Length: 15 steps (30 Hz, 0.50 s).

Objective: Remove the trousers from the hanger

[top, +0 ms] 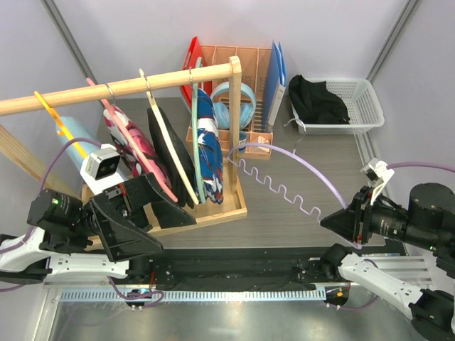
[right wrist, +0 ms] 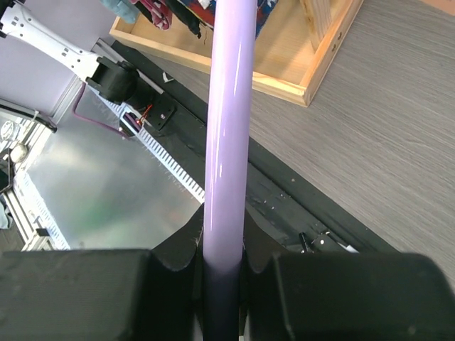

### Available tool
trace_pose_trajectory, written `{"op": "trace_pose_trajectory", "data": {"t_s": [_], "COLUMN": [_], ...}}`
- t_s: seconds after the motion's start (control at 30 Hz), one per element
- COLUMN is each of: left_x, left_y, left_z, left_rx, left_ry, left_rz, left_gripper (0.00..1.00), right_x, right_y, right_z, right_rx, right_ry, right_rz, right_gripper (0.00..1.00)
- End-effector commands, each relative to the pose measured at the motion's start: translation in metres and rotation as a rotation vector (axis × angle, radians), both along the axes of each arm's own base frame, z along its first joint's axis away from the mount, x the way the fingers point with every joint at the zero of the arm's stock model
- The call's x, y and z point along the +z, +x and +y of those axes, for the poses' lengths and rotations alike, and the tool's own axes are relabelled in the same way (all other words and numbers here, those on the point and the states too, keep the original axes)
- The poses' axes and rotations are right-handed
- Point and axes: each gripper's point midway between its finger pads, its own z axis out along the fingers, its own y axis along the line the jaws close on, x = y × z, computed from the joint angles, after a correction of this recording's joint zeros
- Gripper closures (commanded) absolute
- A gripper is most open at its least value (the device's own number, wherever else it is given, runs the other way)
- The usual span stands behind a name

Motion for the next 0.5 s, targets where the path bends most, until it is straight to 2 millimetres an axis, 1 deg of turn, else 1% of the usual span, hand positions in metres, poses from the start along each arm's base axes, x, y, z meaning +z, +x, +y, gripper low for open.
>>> {"op": "trace_pose_trajectory", "data": {"t_s": [0.0,0.07,0.23,0.3,0.37,0.47], "left_x": [-0.006,-0.009,-0.016,-0.017,-0.019,-0.026], "left_y": [0.007,0.009,0.015,0.017,0.022,0.030], "left_z": [0.002,0.001,0.002,0.003,0.001,-0.004], "left_rx": [0.052,0.067,0.103,0.117,0.145,0.191], "left_ry": [0.022,0.032,0.059,0.060,0.073,0.108], "left_rz": [-0.016,-0.022,-0.019,-0.023,-0.012,-0.014], "left_gripper": [0.15,0.15,0.15,0.15,0.16,0.17], "right_x": [0.035,0.039,0.050,0.053,0.054,0.050], "right_y": [0.016,0.017,0.020,0.022,0.032,0.047], "right_z": [0.017,0.021,0.020,0.025,0.030,0.034], "right_rx": [0.030,0.037,0.005,0.018,0.004,-0.020], "right_ry": [0.066,0.084,0.107,0.122,0.129,0.119], "right_rz": [-0.127,-0.128,-0.144,-0.137,-0.135,-0.130], "right_gripper": [0.99,0.99,0.99,0.99,0.99,0.99]}}
